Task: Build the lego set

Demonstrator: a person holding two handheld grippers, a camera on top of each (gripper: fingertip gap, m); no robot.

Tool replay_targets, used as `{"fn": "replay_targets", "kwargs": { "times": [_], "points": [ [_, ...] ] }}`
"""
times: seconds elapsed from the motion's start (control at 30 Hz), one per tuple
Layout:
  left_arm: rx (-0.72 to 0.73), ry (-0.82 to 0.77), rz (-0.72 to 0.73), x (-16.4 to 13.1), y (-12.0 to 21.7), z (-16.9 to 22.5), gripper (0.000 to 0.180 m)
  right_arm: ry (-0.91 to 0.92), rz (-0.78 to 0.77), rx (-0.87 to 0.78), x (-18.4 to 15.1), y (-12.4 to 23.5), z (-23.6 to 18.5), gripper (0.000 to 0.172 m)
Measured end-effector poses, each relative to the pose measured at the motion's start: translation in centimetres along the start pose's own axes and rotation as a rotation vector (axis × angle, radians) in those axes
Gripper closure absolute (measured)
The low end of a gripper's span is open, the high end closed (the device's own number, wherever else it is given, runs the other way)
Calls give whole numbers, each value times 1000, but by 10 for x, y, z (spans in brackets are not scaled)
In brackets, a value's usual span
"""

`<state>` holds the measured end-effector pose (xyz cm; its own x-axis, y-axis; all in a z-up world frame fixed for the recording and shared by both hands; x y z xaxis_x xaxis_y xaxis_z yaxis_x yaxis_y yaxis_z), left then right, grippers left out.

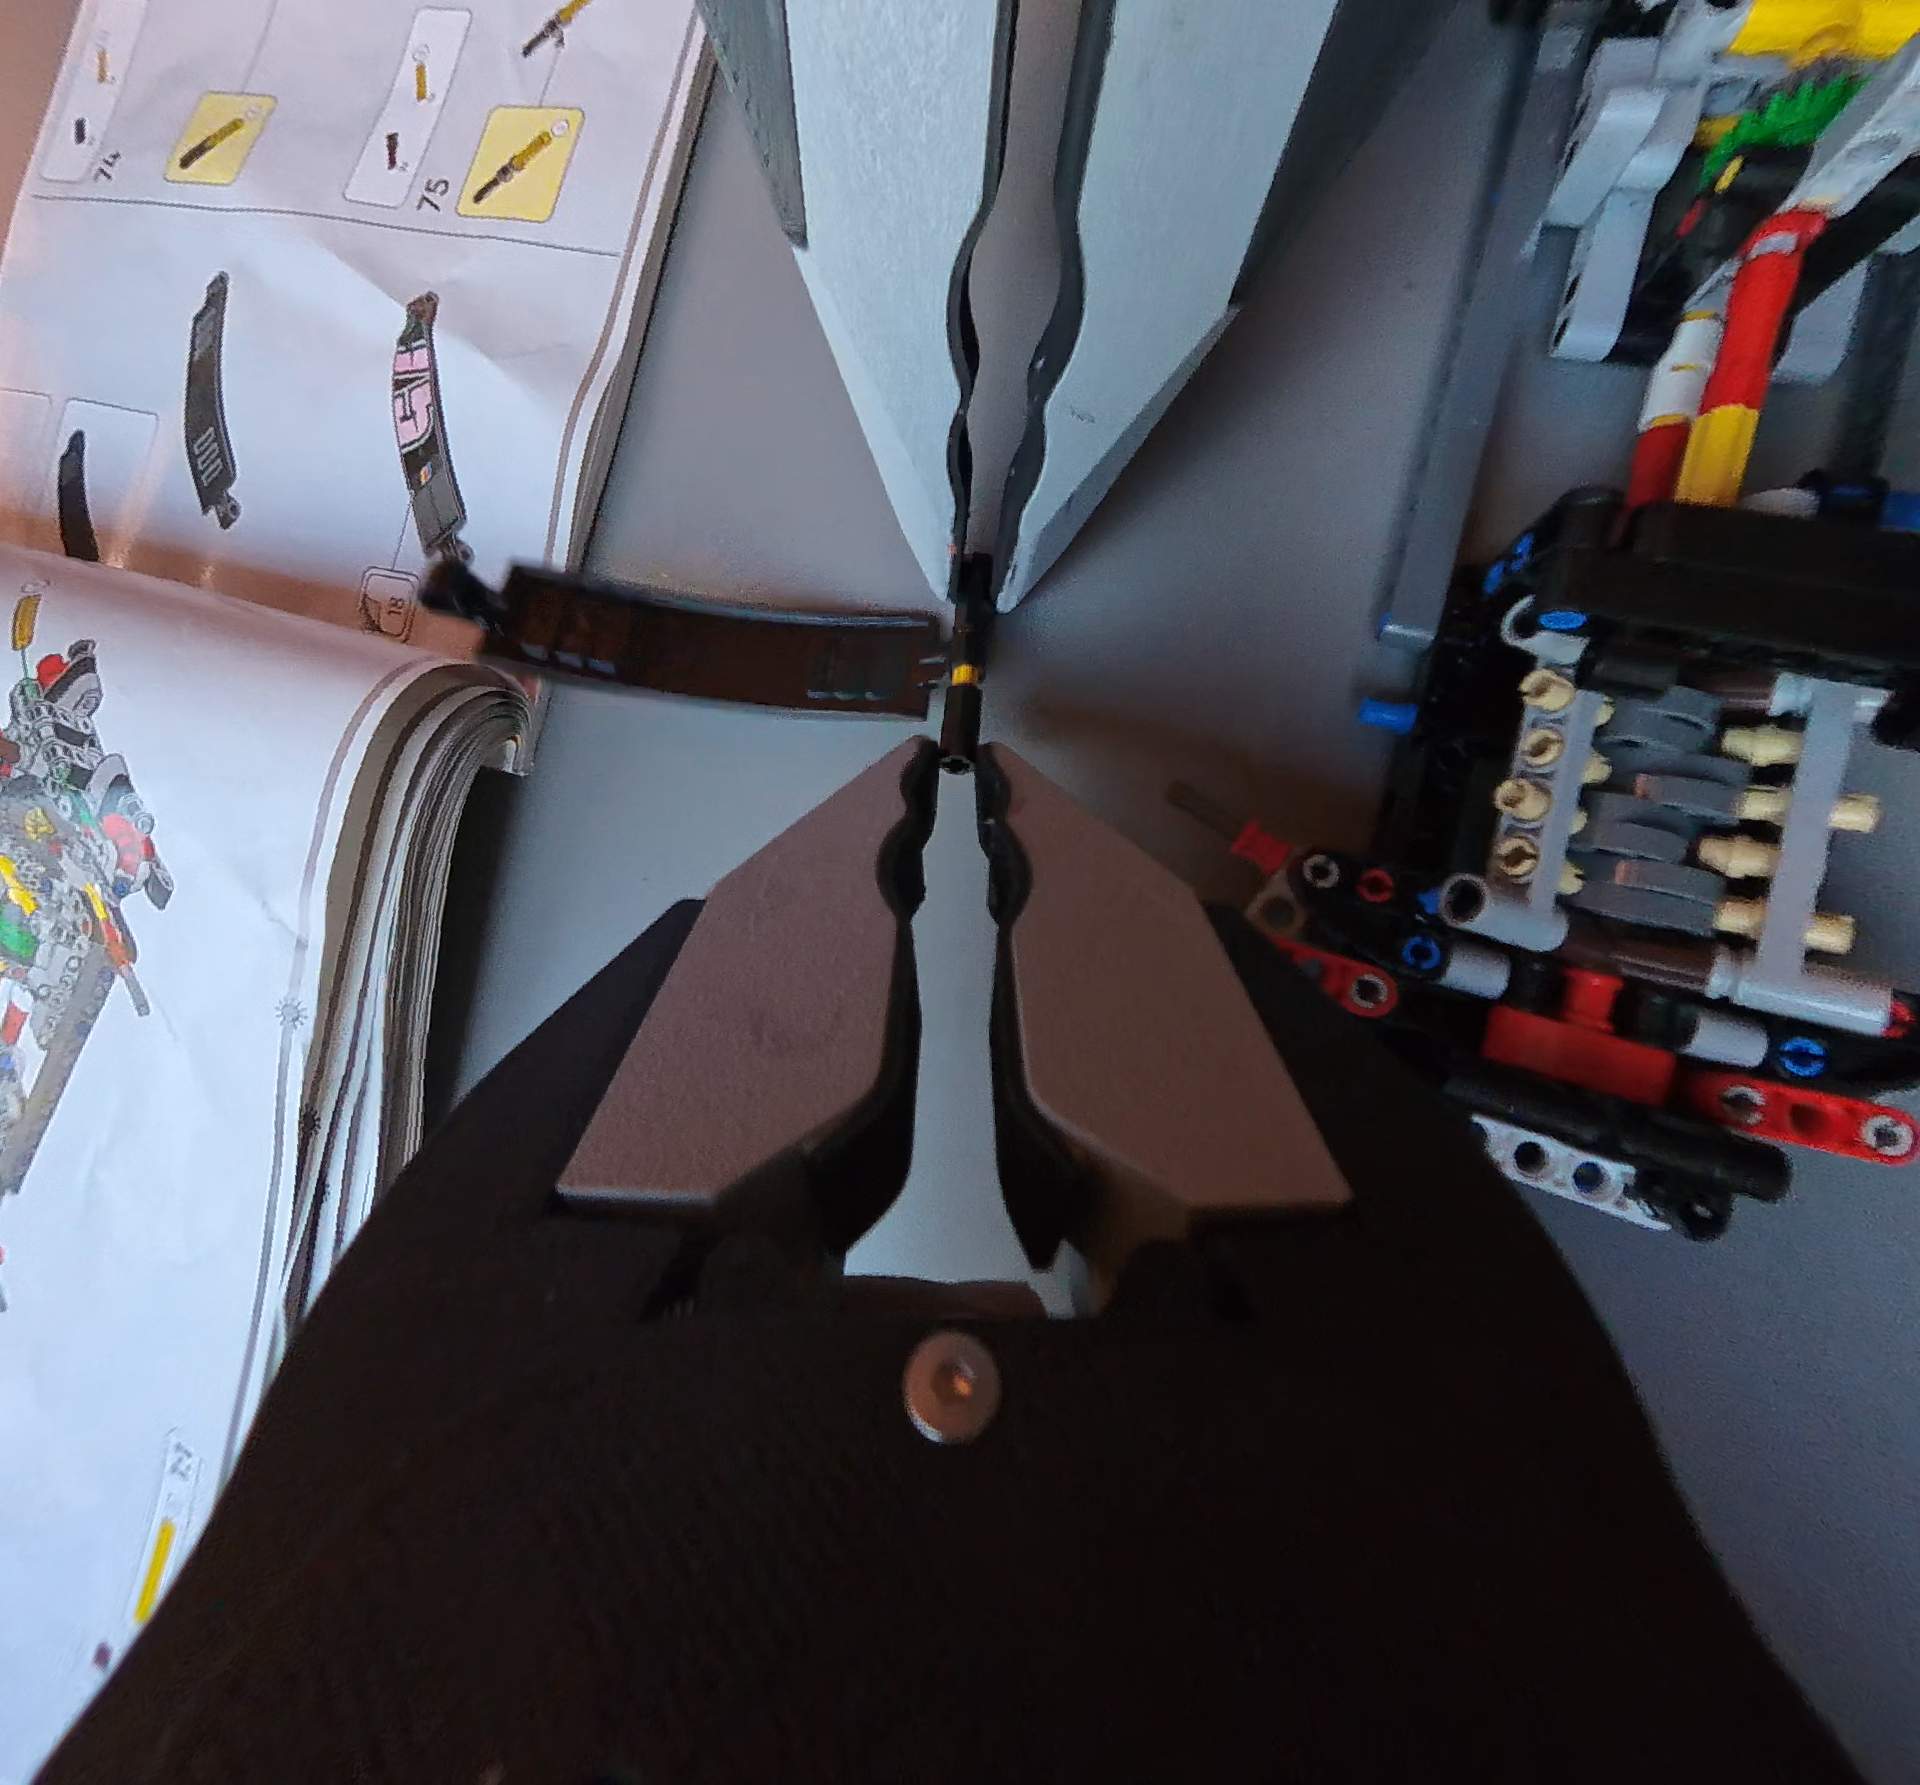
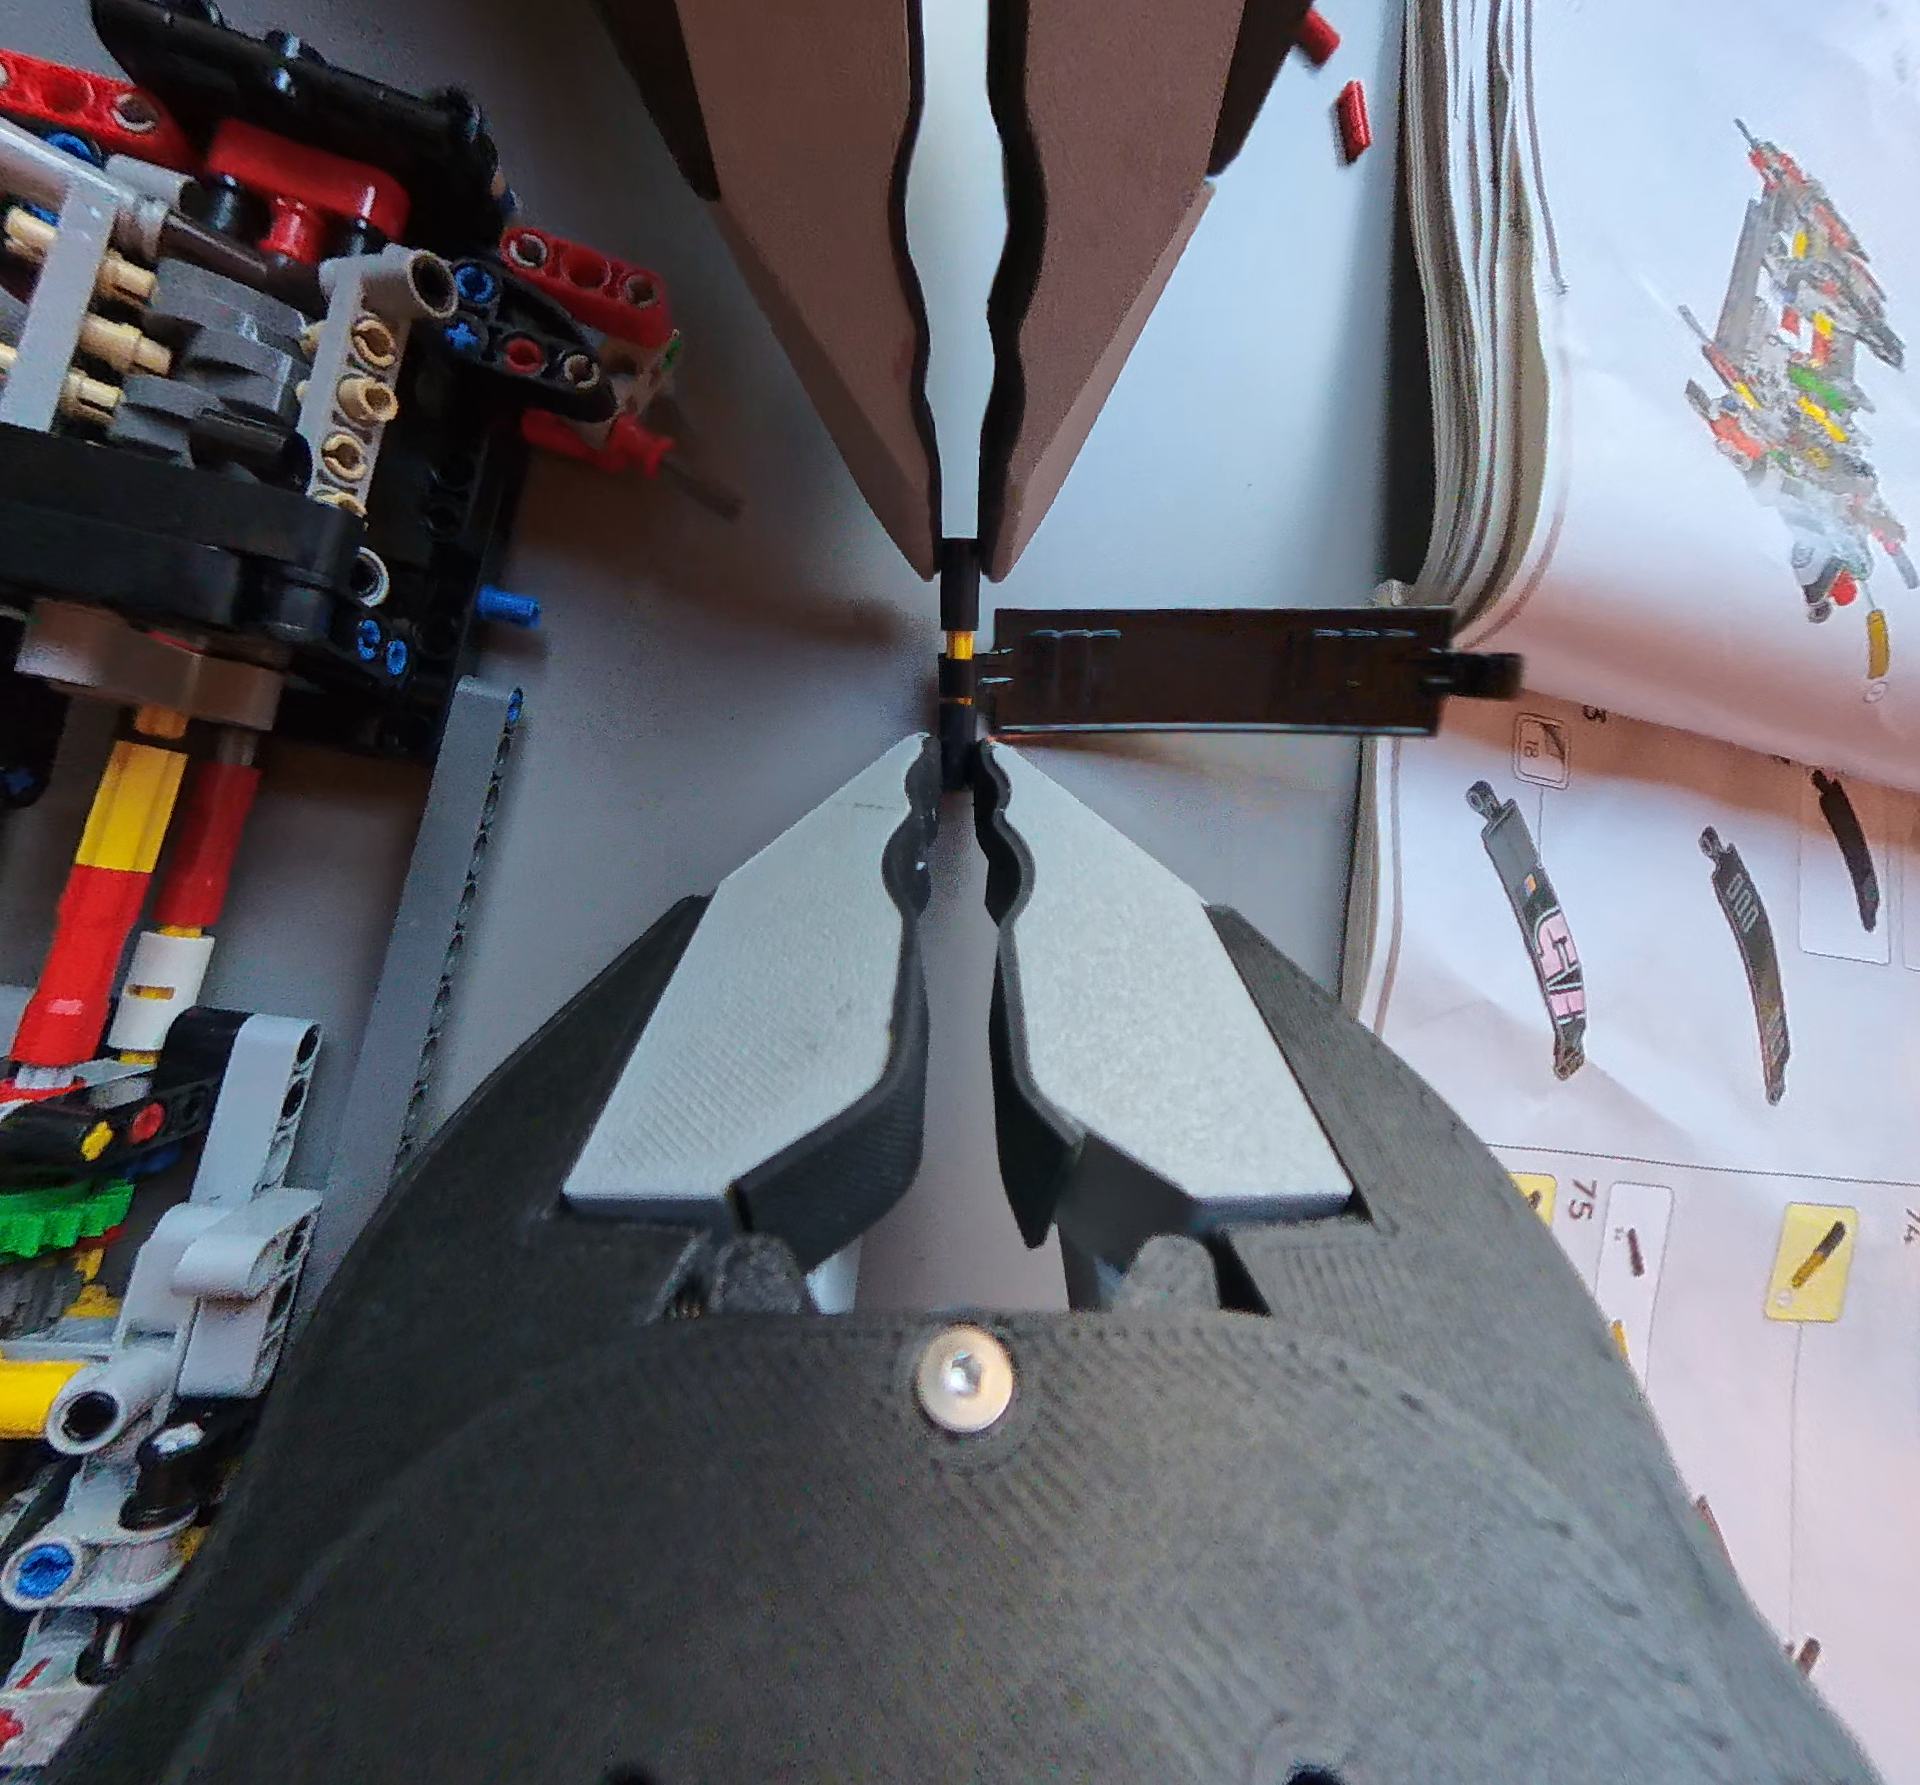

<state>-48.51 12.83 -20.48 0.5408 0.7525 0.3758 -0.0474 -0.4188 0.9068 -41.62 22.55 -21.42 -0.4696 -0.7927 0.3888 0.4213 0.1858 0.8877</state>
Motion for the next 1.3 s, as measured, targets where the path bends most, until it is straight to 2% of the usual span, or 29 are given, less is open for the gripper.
{"fn": "replay_targets", "kwargs": {
  "times": [0.2, 0.73, 1.1, 1.23, 1.3],
  "points": [
    [3, 5, -25, 0, -6, 0, 176, -41, 40, 43, -4, -1, 4, 168],
    [-14, -81, -51, 5, -7, -2, 177, 49, 46, 17, -6, -1, 4, 168],
    [-83, -142, 13, 3, -9, -9, 177, 156, 142, -2, -13, -3, 5, 168],
    [-140, -108, 23, 3, -11, -14, 177, 111, 156, 12, -14, -4, 5, 168],
    [-104, -96, 15, 3, -11, -11, 177, 101, 151, -1, -14, -3, 4, 168]
  ]
}}
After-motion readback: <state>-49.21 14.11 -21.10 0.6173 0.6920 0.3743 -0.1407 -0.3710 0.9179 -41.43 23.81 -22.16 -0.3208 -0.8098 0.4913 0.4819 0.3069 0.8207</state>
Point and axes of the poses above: each gripper's, where its closed fingertips meet, y back along the fingers, x out of its top, z = x × y across the jaws, the point moved 8 cm from there along y, back along the fingers, and after that the axes turned 15 degrees about -z, right-handed, at the moved point
